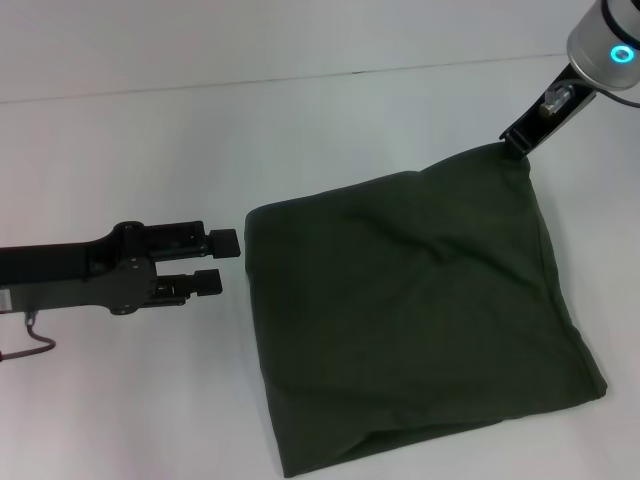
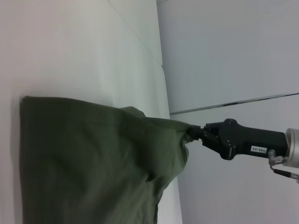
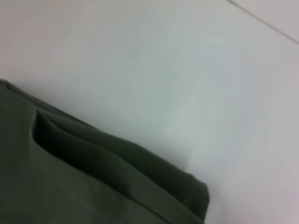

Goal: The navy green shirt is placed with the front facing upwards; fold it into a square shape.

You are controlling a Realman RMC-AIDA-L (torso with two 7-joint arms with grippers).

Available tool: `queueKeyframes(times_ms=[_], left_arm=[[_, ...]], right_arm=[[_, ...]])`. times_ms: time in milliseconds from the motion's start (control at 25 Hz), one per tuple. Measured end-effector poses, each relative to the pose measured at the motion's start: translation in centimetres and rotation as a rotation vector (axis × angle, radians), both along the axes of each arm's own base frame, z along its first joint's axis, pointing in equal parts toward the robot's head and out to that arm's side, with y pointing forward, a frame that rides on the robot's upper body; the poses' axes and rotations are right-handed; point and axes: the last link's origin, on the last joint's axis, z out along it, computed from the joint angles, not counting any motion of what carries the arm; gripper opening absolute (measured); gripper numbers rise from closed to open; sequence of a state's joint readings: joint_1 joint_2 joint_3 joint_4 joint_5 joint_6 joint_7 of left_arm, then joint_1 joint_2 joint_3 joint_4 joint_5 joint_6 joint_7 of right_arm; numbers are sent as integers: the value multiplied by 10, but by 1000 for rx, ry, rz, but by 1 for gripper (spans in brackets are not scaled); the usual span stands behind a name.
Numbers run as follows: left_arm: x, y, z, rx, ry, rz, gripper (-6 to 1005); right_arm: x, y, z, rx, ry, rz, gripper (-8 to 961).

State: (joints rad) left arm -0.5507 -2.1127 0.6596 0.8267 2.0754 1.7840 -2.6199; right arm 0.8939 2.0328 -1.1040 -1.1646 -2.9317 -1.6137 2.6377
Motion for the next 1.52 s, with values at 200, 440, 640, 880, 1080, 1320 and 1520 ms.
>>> queueKeyframes(times_ms=[200,440,640,880,1080,1320,1520], left_arm=[[0,0,0,0,-1,0,734],[1,0,-1,-1,-2,0,734],[0,-1,-1,-2,-4,2,734],[-1,-2,-2,-3,-4,5,734],[-3,-3,-2,-4,-5,12,734],[-3,-4,-2,-6,-7,11,734],[-2,-4,-1,-5,-12,8,734]], right_arm=[[3,0,-6,-4,-30,11,3],[12,0,-17,-29,-76,-4,3],[18,3,-19,1,-129,-25,7],[15,5,-22,16,-123,-13,115],[12,7,-24,24,-114,1,252],[3,9,-13,71,-105,14,362],[-3,3,3,79,-88,10,414]])
